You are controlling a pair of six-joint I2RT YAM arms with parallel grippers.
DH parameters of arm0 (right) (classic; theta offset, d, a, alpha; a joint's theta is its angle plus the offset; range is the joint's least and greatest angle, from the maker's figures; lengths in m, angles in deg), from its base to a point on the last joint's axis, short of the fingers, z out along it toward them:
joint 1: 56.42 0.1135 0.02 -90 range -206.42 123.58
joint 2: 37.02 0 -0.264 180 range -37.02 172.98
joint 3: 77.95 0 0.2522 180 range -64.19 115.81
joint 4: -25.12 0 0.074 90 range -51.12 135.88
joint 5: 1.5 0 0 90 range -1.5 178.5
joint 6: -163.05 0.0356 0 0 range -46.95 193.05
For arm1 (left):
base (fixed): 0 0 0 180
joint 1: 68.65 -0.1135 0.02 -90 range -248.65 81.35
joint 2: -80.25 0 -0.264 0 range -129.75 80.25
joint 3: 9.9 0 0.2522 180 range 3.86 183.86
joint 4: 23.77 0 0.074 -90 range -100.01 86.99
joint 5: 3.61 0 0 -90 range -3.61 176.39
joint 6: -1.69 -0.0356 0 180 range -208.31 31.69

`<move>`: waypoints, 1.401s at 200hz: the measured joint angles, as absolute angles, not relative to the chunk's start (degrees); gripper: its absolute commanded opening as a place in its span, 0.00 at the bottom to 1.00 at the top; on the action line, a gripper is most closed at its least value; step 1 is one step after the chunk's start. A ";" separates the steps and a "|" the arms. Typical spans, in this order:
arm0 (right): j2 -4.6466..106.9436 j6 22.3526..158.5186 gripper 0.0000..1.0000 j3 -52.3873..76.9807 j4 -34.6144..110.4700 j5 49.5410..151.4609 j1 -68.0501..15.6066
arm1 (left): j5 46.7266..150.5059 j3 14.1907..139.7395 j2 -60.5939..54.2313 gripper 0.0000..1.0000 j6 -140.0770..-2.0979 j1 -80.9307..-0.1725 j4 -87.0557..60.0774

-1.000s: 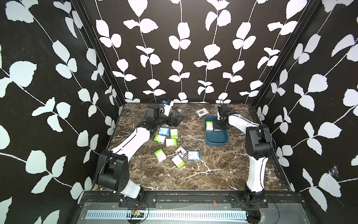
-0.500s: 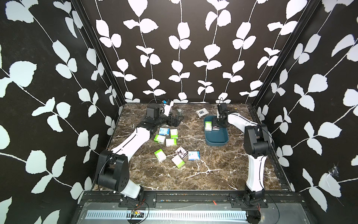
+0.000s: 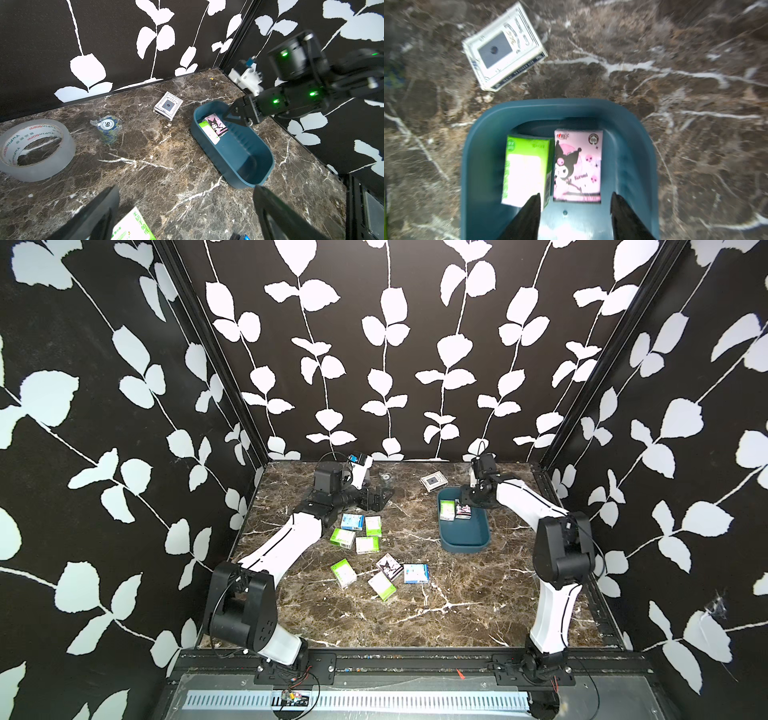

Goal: Put the pocket tissues into the storage box
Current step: Place the pocket tissues in the storage box, then pick up the pocket tissues from the center of the board.

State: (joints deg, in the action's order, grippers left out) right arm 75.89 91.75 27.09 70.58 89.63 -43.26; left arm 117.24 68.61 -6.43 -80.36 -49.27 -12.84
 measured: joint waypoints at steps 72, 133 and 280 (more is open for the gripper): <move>67.65 85.48 0.56 19.31 73.01 90.57 -40.35 | 117.30 68.63 -6.43 0.99 -80.10 -49.27 -12.86; 64.48 79.47 0.61 19.18 70.82 96.99 -24.68 | 117.24 68.28 -6.45 0.99 -75.20 -49.30 -17.97; 73.90 77.78 0.72 17.12 67.19 108.56 -11.82 | 118.55 59.91 -2.69 0.99 -67.31 -58.85 -26.65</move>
